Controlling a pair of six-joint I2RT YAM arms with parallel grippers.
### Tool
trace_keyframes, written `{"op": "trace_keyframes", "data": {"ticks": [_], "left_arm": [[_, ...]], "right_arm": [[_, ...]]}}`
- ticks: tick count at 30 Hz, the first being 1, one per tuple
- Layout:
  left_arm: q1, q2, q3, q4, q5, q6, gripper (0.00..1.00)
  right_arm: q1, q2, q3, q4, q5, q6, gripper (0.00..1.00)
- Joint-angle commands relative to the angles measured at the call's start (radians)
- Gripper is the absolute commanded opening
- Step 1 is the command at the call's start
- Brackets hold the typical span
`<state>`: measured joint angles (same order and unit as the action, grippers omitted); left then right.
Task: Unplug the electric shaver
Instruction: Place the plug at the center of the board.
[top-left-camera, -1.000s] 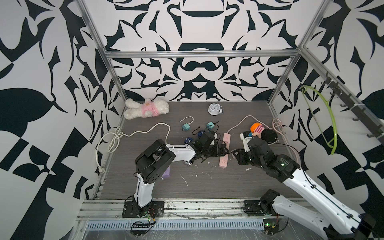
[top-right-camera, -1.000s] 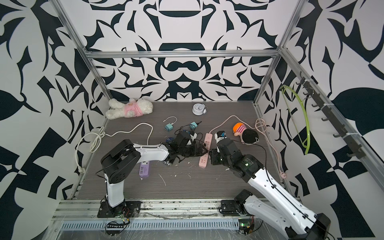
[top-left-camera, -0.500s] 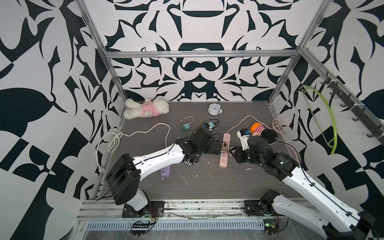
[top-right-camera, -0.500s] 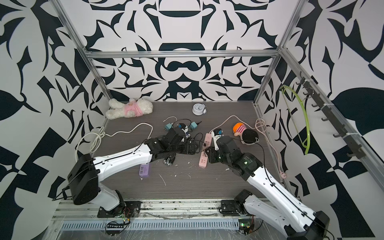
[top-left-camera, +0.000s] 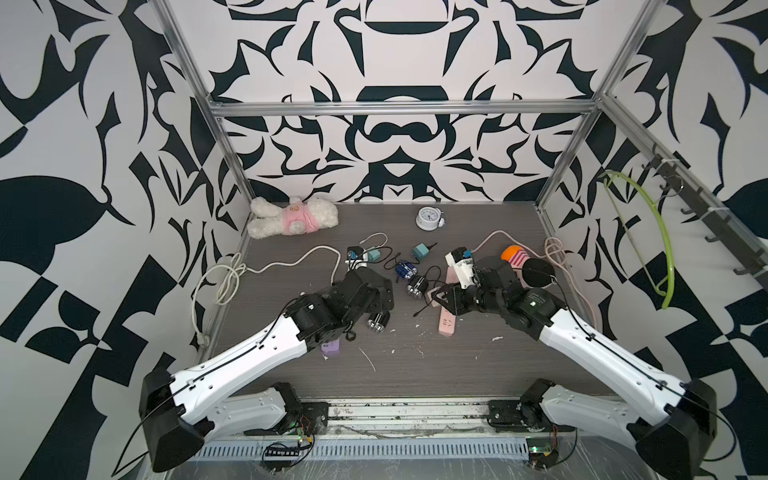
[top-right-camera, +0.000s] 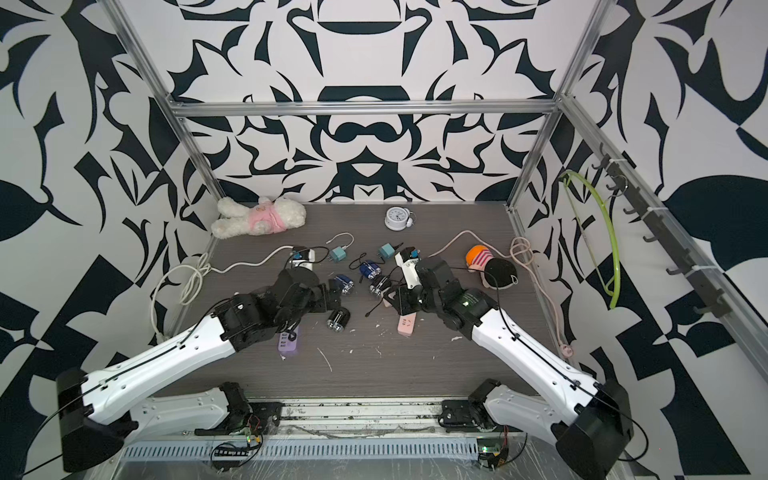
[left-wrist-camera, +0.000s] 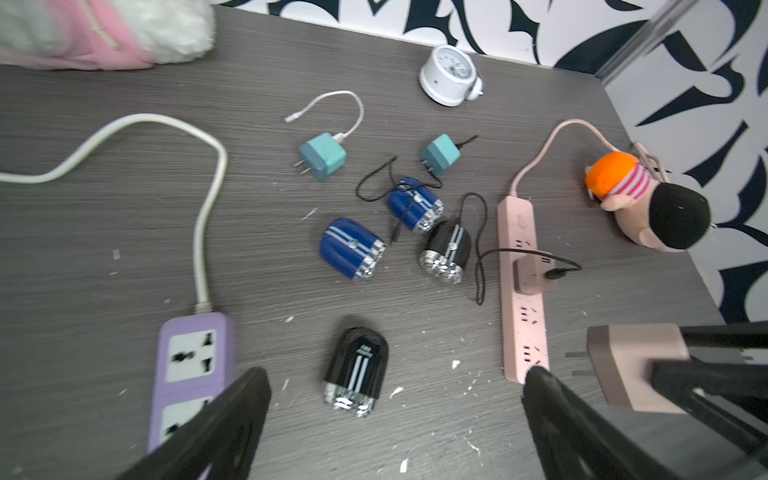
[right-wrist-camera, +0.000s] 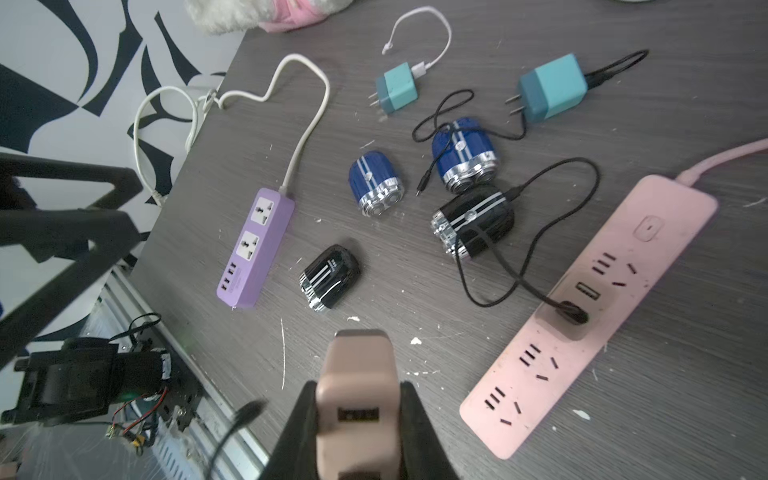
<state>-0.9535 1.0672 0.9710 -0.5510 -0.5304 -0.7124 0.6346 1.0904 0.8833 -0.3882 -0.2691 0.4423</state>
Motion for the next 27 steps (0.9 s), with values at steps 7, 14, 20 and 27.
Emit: {"op": "trace_keyframes", "data": {"ticks": [7, 14, 20, 27], "left_arm": [[0.005, -0.131, -0.087, -0.081, -0.111, -0.032, 0.99], [0.007, -0.125, -0.1, -0.091, -0.123, -0.028, 1.0], [0.009, -0.145, -0.121, -0.083, -0.132, -0.03, 0.99], [0.022, -0.14, -0.127, -0.084, -0.124, -0.032, 0.99]], "right_arm": [[0.023, 0.119, -0.04, 0.206, -0.147, 0.081, 0.0], [0.065, 0.232, -0.047, 0.253, -0.185, 0.125, 0.0], [0.081, 0.334, -0.043, 0.236, -0.157, 0.136, 0.0], [0.086, 0.417, -0.035, 0.158, -0.13, 0.134, 0.0]]}}
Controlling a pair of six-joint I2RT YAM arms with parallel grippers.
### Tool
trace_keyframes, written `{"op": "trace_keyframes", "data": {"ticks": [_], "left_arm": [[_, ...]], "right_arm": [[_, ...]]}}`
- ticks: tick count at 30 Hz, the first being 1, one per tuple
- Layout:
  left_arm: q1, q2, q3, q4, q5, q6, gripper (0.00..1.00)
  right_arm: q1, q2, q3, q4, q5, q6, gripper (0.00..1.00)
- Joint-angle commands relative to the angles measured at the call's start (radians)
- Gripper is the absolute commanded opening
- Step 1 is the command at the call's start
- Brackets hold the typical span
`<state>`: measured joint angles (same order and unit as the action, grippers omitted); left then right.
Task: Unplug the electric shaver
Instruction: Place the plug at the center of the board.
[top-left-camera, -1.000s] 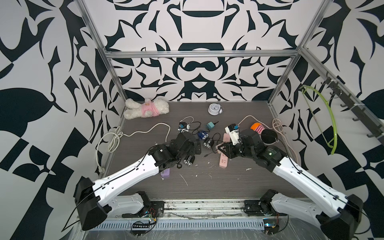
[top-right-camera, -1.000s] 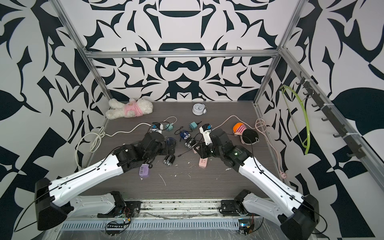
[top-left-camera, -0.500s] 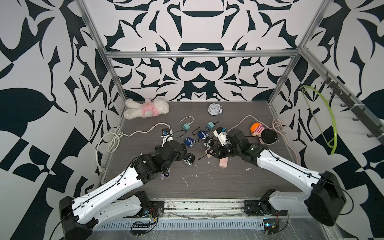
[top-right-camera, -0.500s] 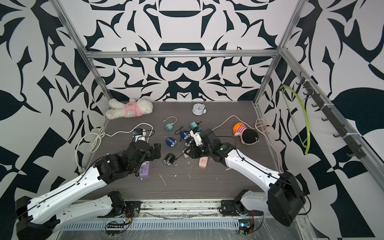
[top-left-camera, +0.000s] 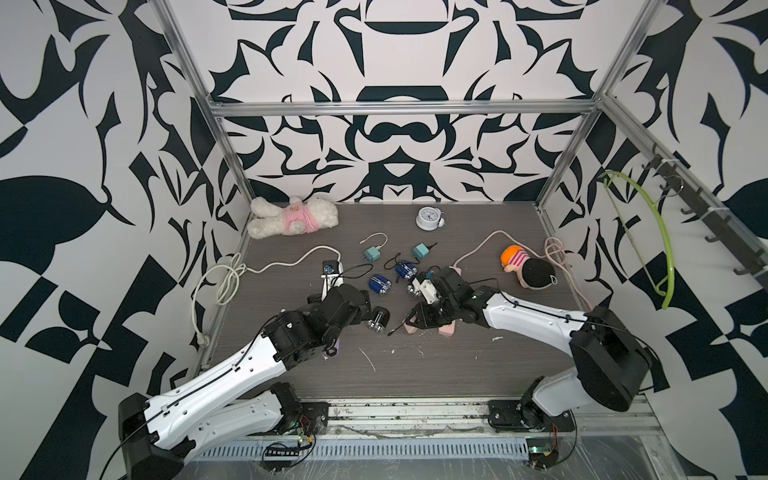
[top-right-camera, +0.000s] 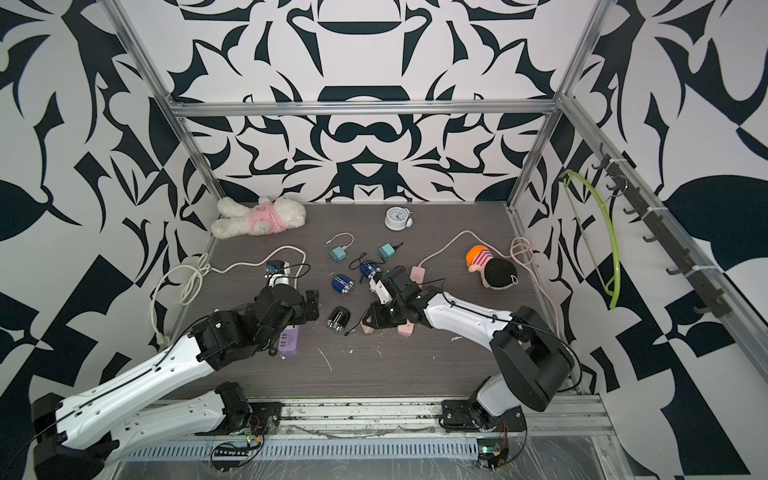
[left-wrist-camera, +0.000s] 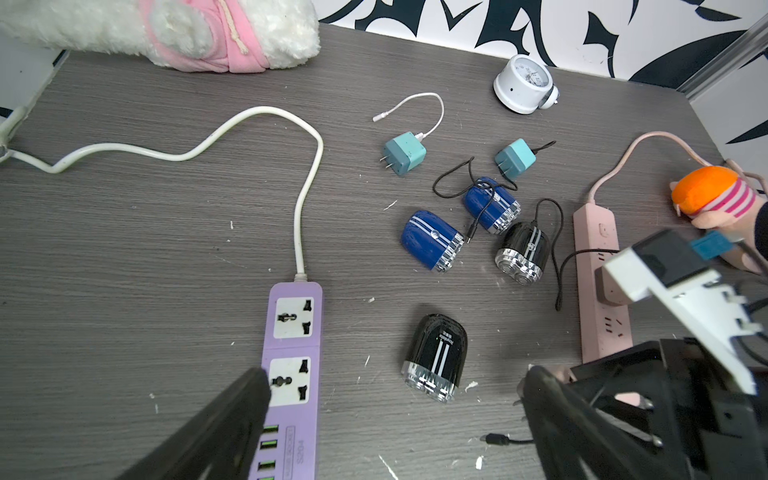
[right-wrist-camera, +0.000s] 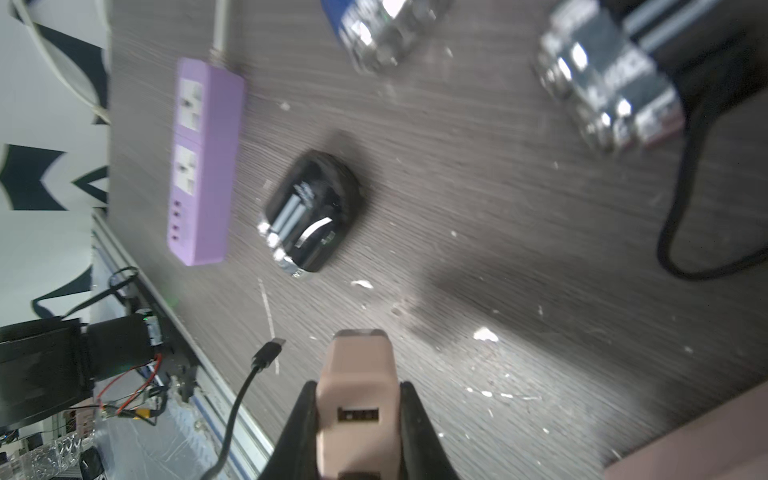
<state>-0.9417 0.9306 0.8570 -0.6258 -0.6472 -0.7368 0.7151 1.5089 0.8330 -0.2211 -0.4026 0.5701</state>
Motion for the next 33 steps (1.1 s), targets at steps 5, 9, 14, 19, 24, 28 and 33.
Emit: {"op": "trace_keyframes", "data": {"ticks": [5, 9, 14, 19, 24, 28, 33], "left_arm": [[0.018, 0.014, -0.02, 0.0, -0.004, -0.016, 0.99], [0.027, 0.027, -0.036, 0.029, 0.016, -0.016, 0.99], [0.038, 0.044, -0.035, 0.035, 0.035, -0.012, 0.99], [0.052, 0.044, -0.039, 0.035, 0.048, -0.009, 0.99], [0.069, 0.051, -0.039, 0.034, 0.066, -0.008, 0.99], [0.073, 0.061, -0.043, 0.048, 0.075, -0.006, 1.0], [0.074, 0.074, -0.031, 0.047, 0.091, -0.002, 0.99]], "right_arm": [[0.009, 0.029, -0.009, 0.018, -0.041, 0.029, 0.0], [0.022, 0.052, -0.011, 0.04, -0.061, 0.031, 0.0], [0.029, 0.102, 0.022, 0.019, -0.063, 0.025, 0.0], [0.037, 0.153, 0.063, -0.032, -0.036, 0.012, 0.0], [0.038, 0.168, 0.08, -0.062, -0.017, 0.004, 0.12], [0.039, 0.163, 0.087, -0.075, -0.004, -0.001, 0.25], [0.047, 0.146, 0.091, -0.099, 0.022, -0.019, 0.36]]}}
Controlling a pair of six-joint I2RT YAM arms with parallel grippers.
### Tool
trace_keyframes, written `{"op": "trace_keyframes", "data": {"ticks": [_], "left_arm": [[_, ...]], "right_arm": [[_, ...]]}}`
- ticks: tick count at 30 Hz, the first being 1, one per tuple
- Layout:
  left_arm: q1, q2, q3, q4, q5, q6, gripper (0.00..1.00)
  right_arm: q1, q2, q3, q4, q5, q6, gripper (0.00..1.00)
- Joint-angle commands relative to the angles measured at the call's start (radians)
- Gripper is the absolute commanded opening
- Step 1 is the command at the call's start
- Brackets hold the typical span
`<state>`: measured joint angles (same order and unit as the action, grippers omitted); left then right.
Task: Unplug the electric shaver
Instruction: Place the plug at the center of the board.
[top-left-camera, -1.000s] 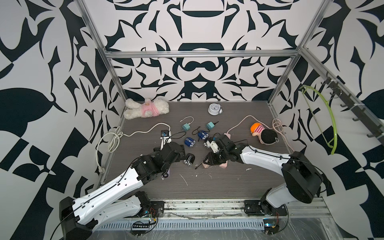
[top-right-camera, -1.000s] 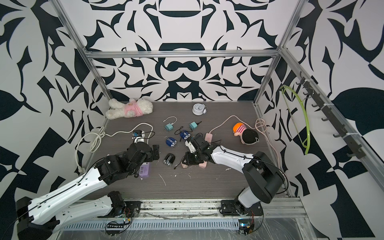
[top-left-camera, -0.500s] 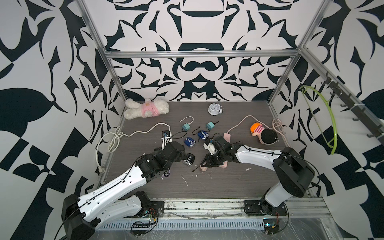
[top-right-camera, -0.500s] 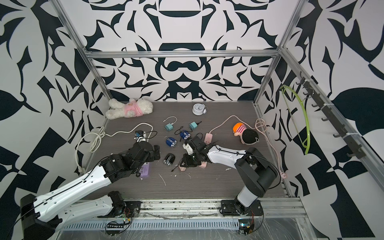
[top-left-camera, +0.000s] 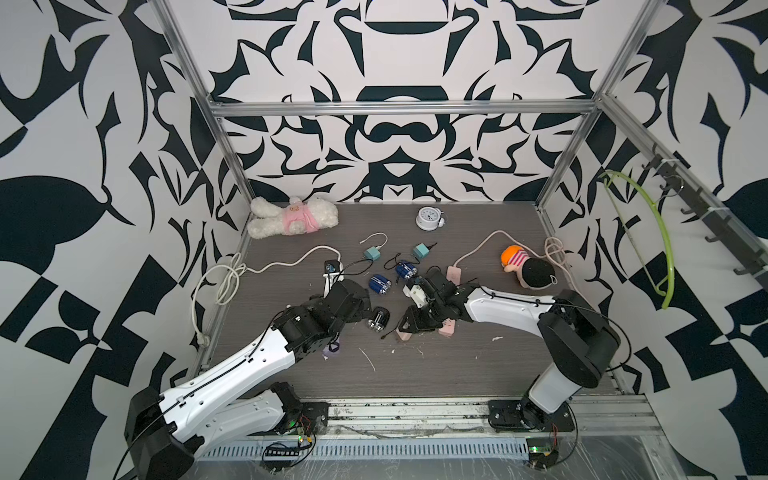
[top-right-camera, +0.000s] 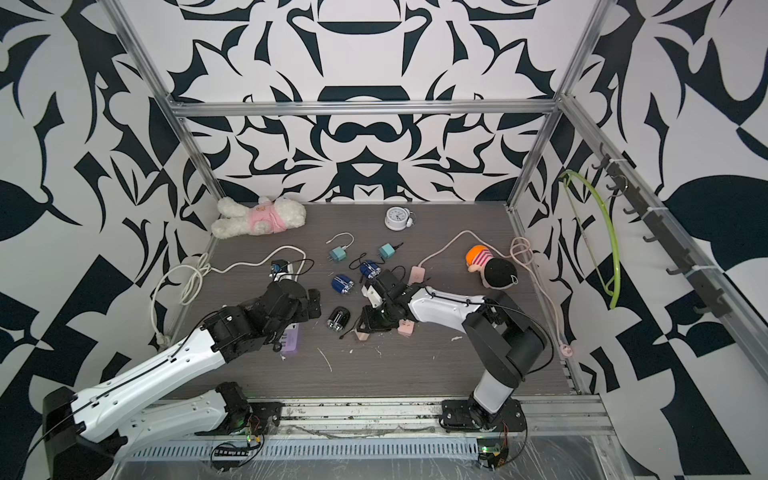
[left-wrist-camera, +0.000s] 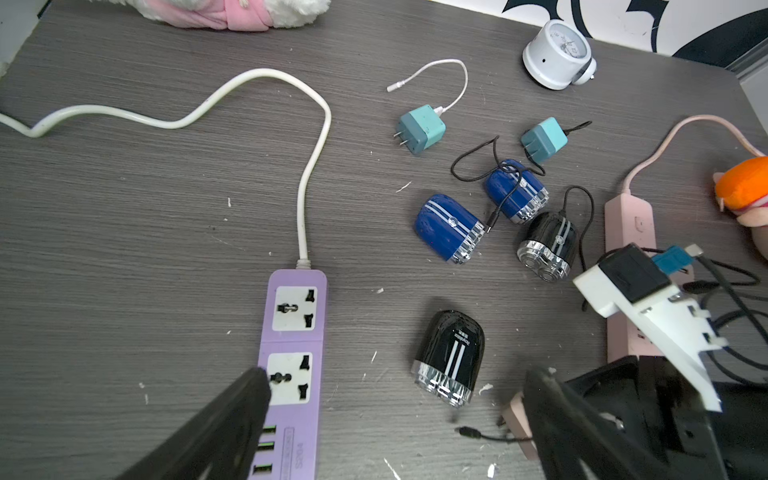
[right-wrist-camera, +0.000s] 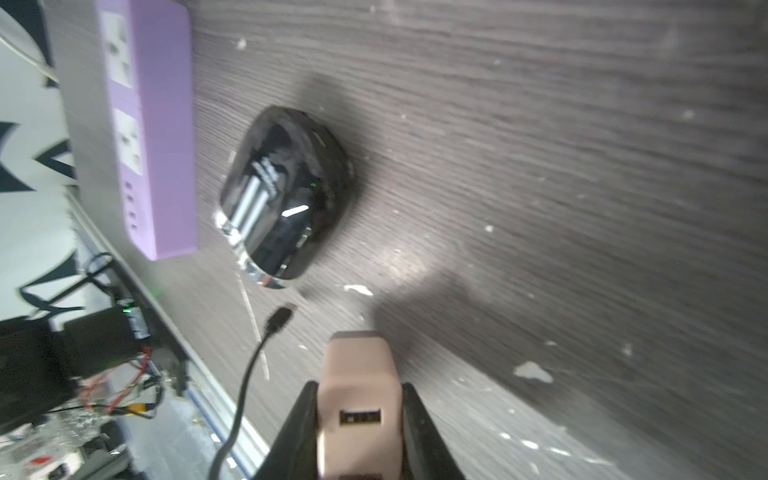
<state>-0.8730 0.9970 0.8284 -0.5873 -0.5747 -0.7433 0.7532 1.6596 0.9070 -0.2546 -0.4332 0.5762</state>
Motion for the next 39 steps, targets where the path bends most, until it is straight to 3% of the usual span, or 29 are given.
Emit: {"op": "trace_keyframes", "data": {"ticks": [1, 12, 26, 32, 39], "left_arm": [[0.006, 0.008, 0.0, 0.01, 0.024, 0.004, 0.99], [0.006, 0.004, -0.003, 0.006, 0.018, 0.002, 1.0], [0.006, 0.011, 0.016, 0.003, 0.015, 0.025, 0.99], [0.006, 0.027, 0.016, 0.022, 0.033, 0.03, 0.99], [0.006, 0.023, 0.009, 0.062, 0.056, 0.062, 0.99]], "right_arm": [[0.009, -0.004, 0.022, -0.08, 0.063, -0.032, 0.37], [0.015, -0.004, 0.1, -0.166, 0.139, -0.104, 0.52], [0.033, -0.027, 0.128, -0.262, 0.277, -0.13, 0.59], [0.038, -0.168, 0.067, -0.251, 0.382, -0.069, 0.59], [0.037, -0.31, -0.023, -0.327, 0.67, 0.043, 0.6]]}}
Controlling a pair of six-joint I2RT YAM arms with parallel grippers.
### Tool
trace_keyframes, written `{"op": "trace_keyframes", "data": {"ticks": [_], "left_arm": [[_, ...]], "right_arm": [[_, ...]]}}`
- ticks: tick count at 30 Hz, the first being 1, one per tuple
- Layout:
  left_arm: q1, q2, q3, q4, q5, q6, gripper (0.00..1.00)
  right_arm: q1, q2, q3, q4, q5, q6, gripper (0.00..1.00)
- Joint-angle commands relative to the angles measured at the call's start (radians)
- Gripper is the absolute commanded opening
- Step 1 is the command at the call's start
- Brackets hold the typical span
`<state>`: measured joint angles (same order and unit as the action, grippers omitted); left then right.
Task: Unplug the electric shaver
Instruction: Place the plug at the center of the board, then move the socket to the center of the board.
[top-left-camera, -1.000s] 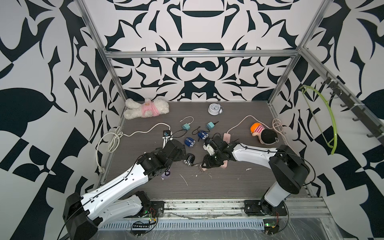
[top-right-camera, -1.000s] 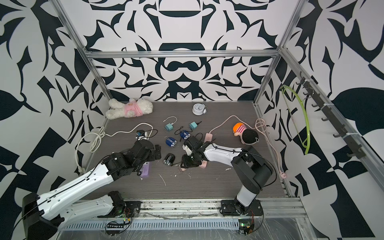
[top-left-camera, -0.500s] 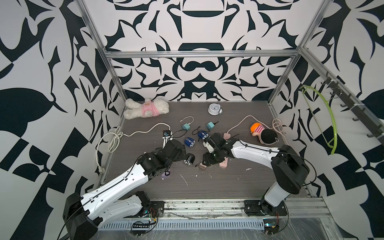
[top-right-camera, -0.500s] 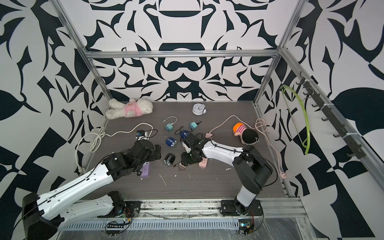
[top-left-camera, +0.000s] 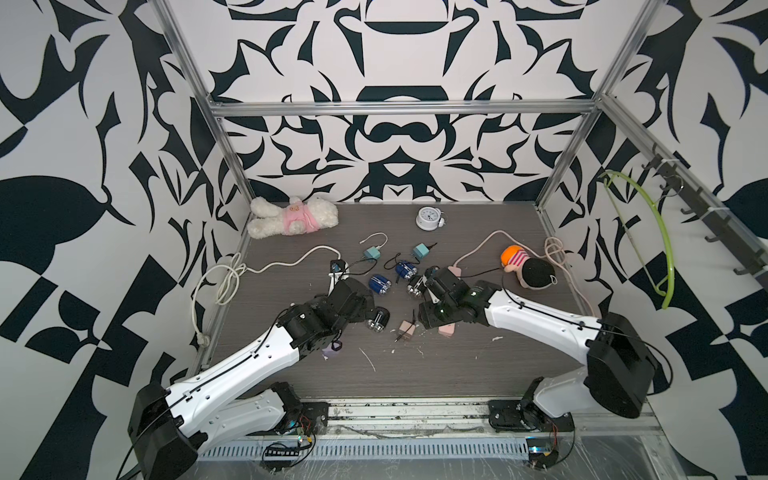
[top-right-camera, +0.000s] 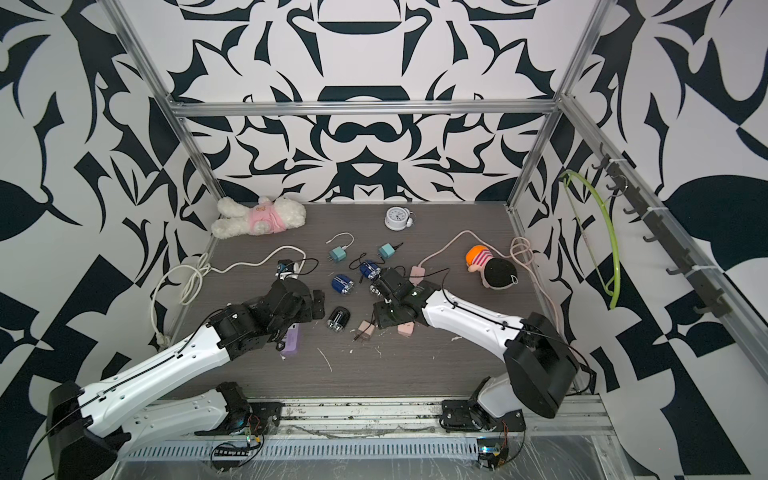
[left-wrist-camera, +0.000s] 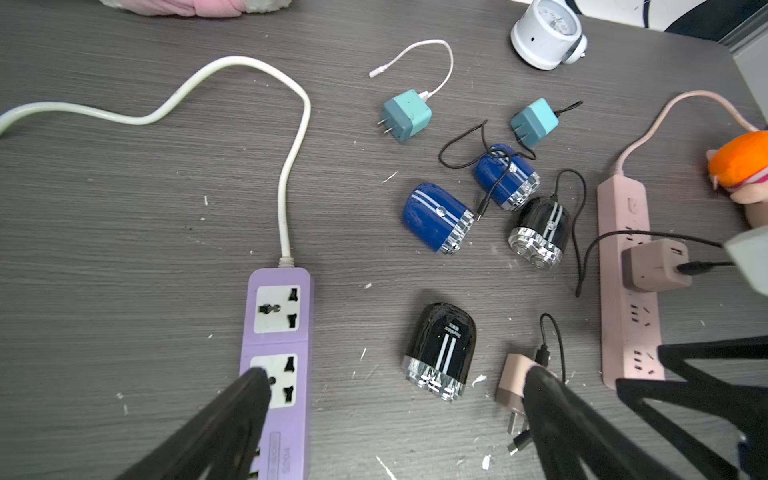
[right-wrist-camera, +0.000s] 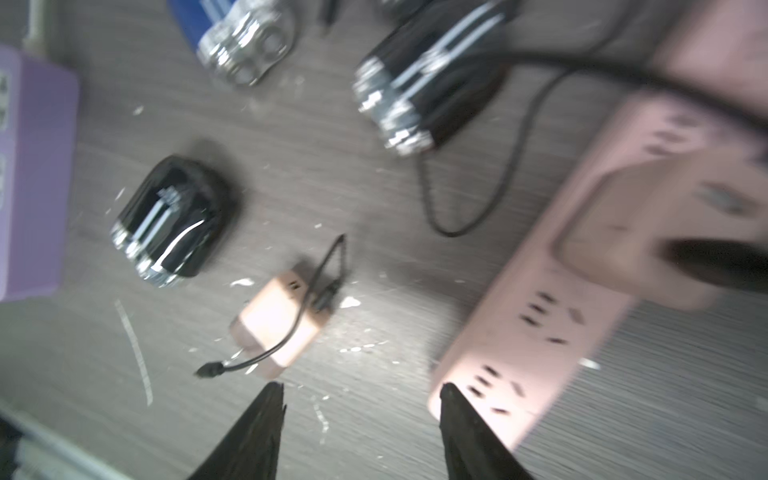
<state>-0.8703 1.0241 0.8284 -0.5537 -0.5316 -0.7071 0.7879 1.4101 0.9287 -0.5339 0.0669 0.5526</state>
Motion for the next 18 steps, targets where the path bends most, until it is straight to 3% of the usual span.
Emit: {"op": "trace_keyframes", "data": {"ticks": [1, 7, 18], "left_arm": [[0.004, -0.005, 0.006, 0.036, 0.014, 0.029, 0.99], [0.004, 0.009, -0.001, 0.067, 0.036, 0.046, 0.99], [0.004, 0.014, 0.005, 0.074, 0.039, 0.067, 0.99]], "right_arm": [[0.001, -0.082, -0.066, -0.047, 0.202, 0.079, 0.62], [-0.031, -0.109, -0.139, -0.024, 0.232, 0.135, 0.64], [-0.05, 0.017, -0.14, 0.083, 0.17, 0.129, 0.62]]}}
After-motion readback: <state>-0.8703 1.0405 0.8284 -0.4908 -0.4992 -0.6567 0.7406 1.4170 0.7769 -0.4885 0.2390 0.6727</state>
